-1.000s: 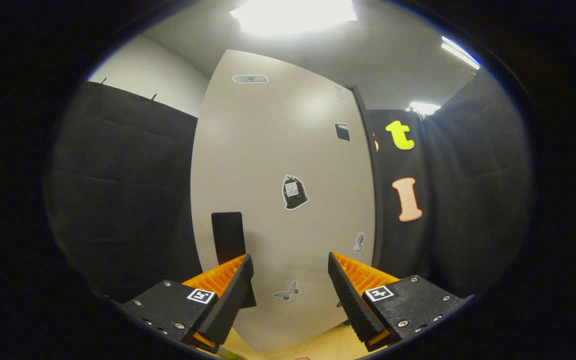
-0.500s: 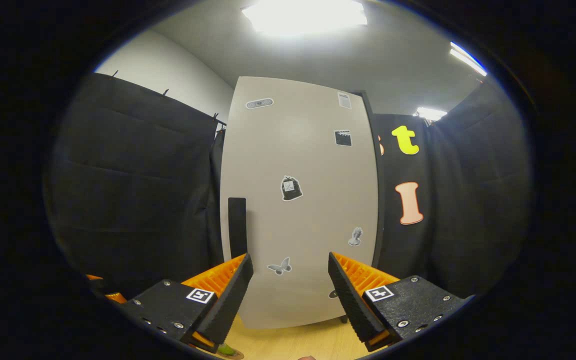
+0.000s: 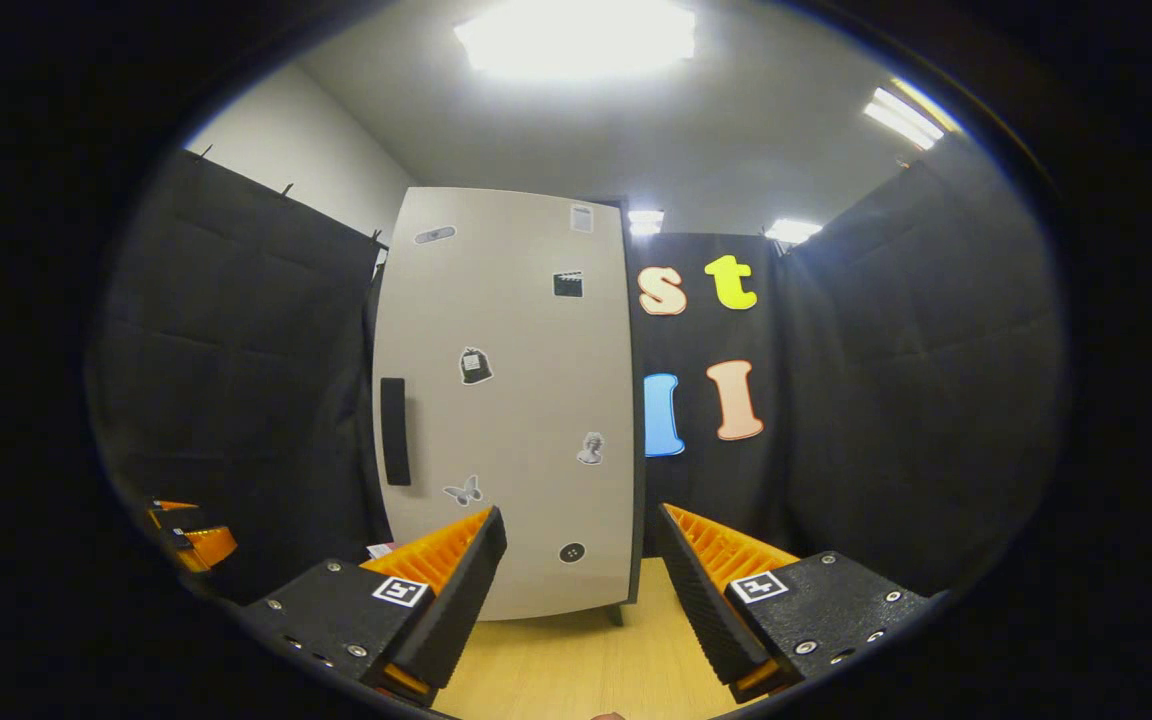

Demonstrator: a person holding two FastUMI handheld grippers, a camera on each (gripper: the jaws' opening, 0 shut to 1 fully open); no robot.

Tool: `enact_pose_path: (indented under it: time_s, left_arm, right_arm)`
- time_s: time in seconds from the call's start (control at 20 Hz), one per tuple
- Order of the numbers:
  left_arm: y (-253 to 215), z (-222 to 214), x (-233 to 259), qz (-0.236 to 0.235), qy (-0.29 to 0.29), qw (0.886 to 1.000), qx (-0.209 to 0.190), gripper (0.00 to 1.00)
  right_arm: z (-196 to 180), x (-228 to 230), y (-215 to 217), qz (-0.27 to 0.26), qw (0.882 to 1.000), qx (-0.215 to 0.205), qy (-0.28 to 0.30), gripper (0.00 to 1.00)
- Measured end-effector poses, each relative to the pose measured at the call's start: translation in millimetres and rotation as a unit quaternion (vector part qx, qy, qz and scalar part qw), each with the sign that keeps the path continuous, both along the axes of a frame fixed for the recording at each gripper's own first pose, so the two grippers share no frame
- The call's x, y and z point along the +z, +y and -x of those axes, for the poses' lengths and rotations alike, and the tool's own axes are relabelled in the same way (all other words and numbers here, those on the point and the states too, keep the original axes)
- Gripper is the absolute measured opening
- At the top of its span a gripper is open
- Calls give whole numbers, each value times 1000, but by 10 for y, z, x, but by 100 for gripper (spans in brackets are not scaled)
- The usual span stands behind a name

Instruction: Open the cabinet door with the right hand, grasp the bottle in the cabinet with the left hand and place it on the coaster, then close the cabinet door with the right hand.

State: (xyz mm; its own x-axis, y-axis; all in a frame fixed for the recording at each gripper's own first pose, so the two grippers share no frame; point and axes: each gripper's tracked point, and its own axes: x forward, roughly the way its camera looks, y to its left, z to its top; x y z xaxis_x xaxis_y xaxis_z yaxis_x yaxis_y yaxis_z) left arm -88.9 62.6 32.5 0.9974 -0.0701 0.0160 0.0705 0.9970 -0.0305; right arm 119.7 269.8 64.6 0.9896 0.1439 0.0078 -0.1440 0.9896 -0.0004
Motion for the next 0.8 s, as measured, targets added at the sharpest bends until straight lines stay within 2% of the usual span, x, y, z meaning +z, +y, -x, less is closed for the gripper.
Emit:
enact_pose_path:
  time_s: [0.1, 0.15, 0.25, 0.3, 0.35, 0.4, 0.5, 0.7, 0.75, 0.8]
  left_arm:
    - [-103, -36, 74, 2, -1, 1000, 2, 91]
    - [-145, -44, 121, 3, -3, 1000, 3, 87]
    - [-265, -82, 162, 5, -3, 1000, 9, 87]
    - [-347, -110, 174, 5, -2, 1000, 14, 91]
    - [-406, -112, 199, 5, -3, 1000, 15, 91]
    - [-500, -109, 227, 5, -4, 1000, 15, 87]
    - [-626, -112, 244, 5, -1, 1000, 12, 92]
    - [-779, -98, 279, 6, 0, 1000, 15, 91]
    - [-794, -93, 289, 3, 0, 1000, 17, 87]
    - [-811, -84, 296, -2, -2, 1000, 18, 91]
  right_arm:
    - [31, -23, -212, 0, 1000, -10, -2, 93]
    - [49, -40, -324, 3, 1000, -16, -2, 94]
    - [69, -75, -507, 6, 1000, -23, -3, 93]
    - [78, -104, -586, 8, 1000, -26, -3, 93]
    - [91, -136, -661, 10, 1000, -29, -2, 93]
    - [103, -180, -724, 11, 999, -30, 1, 93]
    - [147, -262, -824, 9, 999, -29, 9, 94]
    - [198, -380, -995, 9, 999, -34, 20, 94]
    - [205, -390, -1017, 8, 999, -33, 22, 94]
    - [207, -401, -1034, 6, 999, -34, 22, 94]
